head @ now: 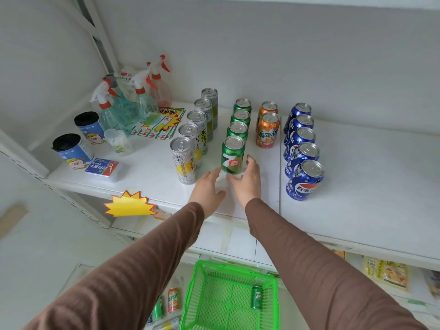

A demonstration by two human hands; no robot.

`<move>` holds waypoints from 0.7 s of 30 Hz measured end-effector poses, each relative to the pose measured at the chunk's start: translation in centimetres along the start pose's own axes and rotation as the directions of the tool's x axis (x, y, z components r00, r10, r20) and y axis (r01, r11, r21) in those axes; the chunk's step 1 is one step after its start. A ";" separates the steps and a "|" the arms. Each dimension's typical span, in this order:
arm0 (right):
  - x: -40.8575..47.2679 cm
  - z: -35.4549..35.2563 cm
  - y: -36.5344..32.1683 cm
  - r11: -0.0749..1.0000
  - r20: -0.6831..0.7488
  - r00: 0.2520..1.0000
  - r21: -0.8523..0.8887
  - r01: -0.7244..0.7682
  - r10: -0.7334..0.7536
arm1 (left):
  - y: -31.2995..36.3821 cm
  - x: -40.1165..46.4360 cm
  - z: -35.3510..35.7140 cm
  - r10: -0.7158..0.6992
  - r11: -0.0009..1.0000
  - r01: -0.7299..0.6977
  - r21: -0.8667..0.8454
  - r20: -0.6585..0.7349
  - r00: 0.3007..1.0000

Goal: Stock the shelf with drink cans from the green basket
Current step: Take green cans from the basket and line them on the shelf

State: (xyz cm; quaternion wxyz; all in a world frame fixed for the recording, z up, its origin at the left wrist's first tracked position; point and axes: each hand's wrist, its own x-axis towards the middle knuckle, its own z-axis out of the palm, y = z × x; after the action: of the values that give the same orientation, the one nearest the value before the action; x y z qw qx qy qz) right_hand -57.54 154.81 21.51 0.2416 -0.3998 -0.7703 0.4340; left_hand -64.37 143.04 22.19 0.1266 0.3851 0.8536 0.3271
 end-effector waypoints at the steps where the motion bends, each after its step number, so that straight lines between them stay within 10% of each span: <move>1: -0.9 -0.1 0.3 1.000 0.000 1.000 0.014 0.010 -0.010 | 0.0 -0.7 0.1 0.018 1.000 -0.018 0.000 -0.024 1.000; 12: -14.7 -2.2 7.8 0.822 -0.119 0.831 -0.276 0.497 -0.543 | -2.5 -13.1 3.4 0.283 0.959 -0.276 0.061 -0.250 0.926; 21: -24.9 -0.5 26.0 0.936 -0.002 0.994 -0.337 0.103 -0.110 | -12.0 -27.0 16.4 -0.046 0.999 0.046 -0.009 -0.004 0.999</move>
State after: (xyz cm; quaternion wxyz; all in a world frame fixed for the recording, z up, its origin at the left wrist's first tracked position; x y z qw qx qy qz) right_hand -32.64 142.36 -1.28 0.2009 -0.3971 -0.8511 0.2784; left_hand -45.49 124.77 0.94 0.1339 0.3641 0.8610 0.3289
